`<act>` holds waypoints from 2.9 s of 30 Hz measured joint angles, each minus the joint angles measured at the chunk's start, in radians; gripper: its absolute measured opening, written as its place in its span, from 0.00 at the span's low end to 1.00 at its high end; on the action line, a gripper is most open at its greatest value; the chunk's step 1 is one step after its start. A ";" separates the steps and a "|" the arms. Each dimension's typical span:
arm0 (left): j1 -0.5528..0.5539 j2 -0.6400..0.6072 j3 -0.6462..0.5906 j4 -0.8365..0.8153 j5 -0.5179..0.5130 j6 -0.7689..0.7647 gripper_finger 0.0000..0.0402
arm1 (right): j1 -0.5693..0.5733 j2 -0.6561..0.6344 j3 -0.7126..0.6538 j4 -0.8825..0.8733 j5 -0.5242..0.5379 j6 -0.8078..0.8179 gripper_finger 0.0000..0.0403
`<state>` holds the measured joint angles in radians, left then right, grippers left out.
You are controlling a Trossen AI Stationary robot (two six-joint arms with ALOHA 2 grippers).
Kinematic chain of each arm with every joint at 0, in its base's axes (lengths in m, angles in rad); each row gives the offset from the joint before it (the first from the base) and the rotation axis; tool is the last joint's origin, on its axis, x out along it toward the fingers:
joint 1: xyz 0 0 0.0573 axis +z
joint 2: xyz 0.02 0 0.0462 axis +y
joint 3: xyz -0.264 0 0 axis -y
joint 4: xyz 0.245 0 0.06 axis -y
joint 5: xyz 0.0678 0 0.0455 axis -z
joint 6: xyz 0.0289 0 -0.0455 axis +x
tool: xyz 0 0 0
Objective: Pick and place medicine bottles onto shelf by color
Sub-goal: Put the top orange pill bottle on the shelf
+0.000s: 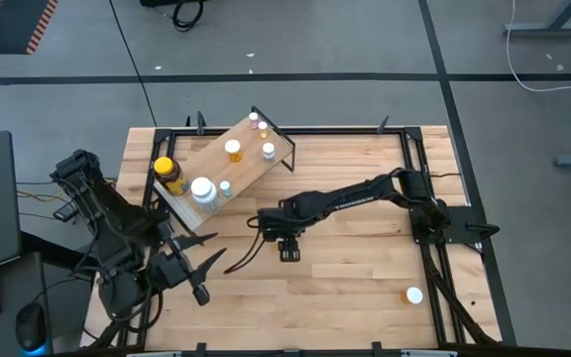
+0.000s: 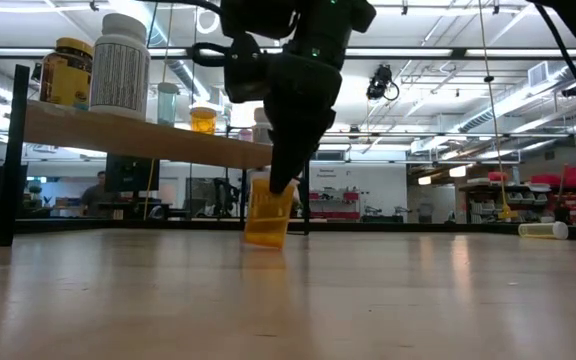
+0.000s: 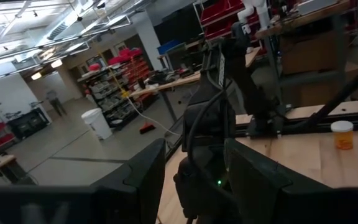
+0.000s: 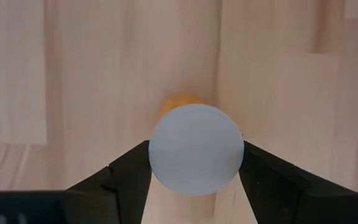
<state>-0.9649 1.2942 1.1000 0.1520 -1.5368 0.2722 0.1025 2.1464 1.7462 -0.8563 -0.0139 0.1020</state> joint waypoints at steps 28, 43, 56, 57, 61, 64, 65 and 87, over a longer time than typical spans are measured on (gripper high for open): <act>0.068 0.016 0.000 -0.091 0.142 -0.239 0.43 | 0.088 -0.297 -0.035 -0.257 0.243 0.177 0.77; 0.459 0.035 0.000 -0.570 0.803 -0.666 0.43 | 0.311 -0.739 -0.754 0.121 0.435 0.549 0.77; 0.645 0.193 0.030 -0.585 1.026 -0.621 0.58 | 0.421 -0.817 -1.182 0.810 0.493 0.418 0.77; 0.654 0.202 0.053 -0.584 1.035 -0.626 0.62 | 0.426 -0.817 -1.192 0.821 0.493 0.405 0.77; 0.694 0.260 0.185 -0.667 1.092 -0.627 0.75 | 0.429 -0.817 -1.211 0.817 0.493 0.341 0.77; 0.728 0.350 0.307 -0.827 1.098 -0.644 0.81 | 0.424 -0.817 -1.223 0.821 0.531 0.287 0.77; 0.742 0.387 0.350 -0.881 1.104 -0.663 0.82 | 0.420 -0.817 -1.228 0.821 0.559 0.273 0.77; 0.790 0.772 0.686 -1.321 1.331 -0.820 0.83 | 0.418 -0.817 -1.380 1.093 0.757 0.167 0.77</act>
<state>-0.1754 2.0665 1.7864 -1.1687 -0.2058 -0.5482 0.5205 1.3296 0.3660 0.2368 0.7429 0.2687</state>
